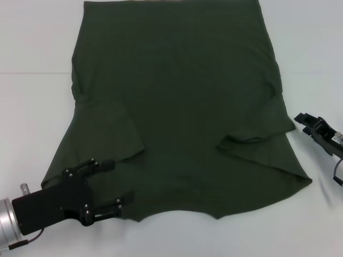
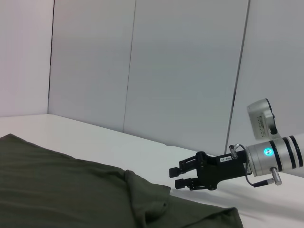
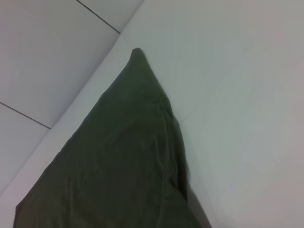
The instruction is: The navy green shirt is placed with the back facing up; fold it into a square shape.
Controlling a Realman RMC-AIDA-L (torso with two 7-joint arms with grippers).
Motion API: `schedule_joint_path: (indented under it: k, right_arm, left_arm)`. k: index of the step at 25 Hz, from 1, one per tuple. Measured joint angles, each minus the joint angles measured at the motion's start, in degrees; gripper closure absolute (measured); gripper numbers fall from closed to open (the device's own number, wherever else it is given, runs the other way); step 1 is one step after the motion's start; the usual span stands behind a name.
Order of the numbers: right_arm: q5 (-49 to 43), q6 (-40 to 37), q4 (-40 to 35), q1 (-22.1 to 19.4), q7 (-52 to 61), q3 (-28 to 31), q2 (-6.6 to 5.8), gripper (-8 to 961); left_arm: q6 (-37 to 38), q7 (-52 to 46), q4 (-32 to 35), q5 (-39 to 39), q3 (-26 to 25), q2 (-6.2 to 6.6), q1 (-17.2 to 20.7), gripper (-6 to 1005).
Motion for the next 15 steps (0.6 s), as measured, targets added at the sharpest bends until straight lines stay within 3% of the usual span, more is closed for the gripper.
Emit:
schedule_joint_path:
  k: [9, 15]
  right_arm:
    - [-0.05, 3.26, 0.39, 1.67, 0.27, -0.24, 0.04, 279]
    - [-0.01, 3.77, 0.51, 2.18, 0.43, -0.74, 0.09, 152]
  left_arm:
    - [0.05, -0.05, 0.0, 0.0, 0.0, 0.0, 0.06, 110]
    - [0.08, -0.07, 0.0, 0.0, 0.0, 0.0, -0.13, 110]
